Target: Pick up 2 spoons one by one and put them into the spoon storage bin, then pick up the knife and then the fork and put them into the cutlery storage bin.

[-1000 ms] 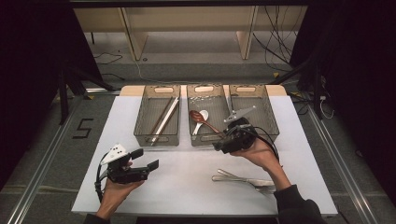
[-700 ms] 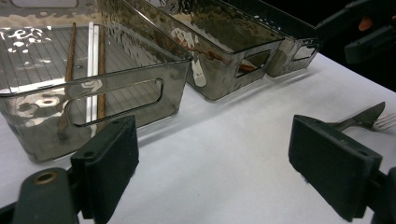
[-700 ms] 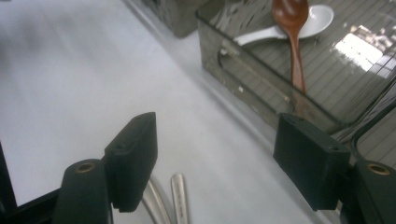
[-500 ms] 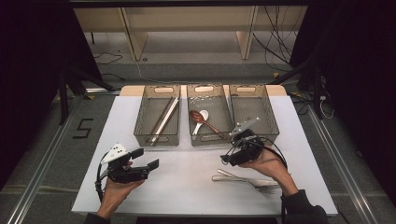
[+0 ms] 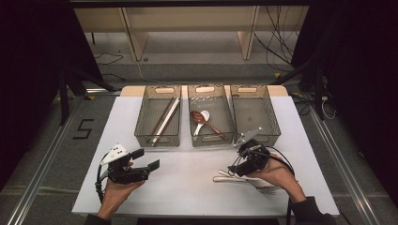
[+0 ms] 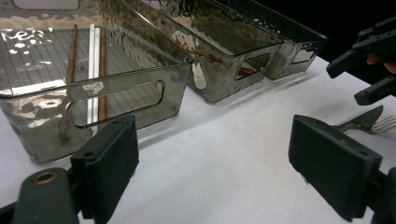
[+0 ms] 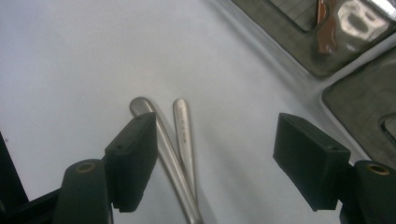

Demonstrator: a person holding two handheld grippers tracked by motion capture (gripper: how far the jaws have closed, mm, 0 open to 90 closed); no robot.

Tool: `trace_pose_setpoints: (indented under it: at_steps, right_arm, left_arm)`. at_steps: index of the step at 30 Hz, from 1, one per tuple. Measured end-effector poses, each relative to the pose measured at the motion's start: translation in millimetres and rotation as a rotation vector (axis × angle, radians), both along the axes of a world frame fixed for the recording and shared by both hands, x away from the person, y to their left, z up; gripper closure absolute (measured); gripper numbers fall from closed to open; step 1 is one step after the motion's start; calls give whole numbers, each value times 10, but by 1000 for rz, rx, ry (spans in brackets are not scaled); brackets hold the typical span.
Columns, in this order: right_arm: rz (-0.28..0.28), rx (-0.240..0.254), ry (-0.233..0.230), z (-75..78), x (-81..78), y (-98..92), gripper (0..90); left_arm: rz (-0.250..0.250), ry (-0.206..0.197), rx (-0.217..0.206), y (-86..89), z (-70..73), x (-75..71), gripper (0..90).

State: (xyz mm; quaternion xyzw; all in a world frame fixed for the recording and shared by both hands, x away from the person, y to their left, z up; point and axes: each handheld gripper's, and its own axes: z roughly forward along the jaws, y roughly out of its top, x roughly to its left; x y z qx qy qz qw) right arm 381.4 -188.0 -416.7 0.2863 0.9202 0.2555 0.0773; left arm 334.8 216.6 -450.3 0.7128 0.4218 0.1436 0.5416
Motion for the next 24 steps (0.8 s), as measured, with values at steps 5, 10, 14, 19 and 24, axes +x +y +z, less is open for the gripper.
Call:
trace_pose_setpoints:
  at_steps: [5, 10, 14, 19, 24]
  right_arm:
    - [-6, -14, 18, -50, -51, -64, 301]
    - [-8, -35, 29, -83, -96, -112, 289]
    - [-1, -47, 39, -114, -121, -126, 283]
    - [-5, -57, 50, -141, -143, -136, 283]
    - [7, -73, 52, -150, -158, -146, 284]
  left_arm:
    - [-2, 0, 0, -3, -1, 3, 158]
    - [-6, -6, 2, -1, 2, 0, 158]
    - [-5, -10, -3, 3, 5, -3, 158]
    - [-5, -10, -6, -2, 9, -18, 158]
    - [-6, -11, -6, -5, 11, -14, 158]
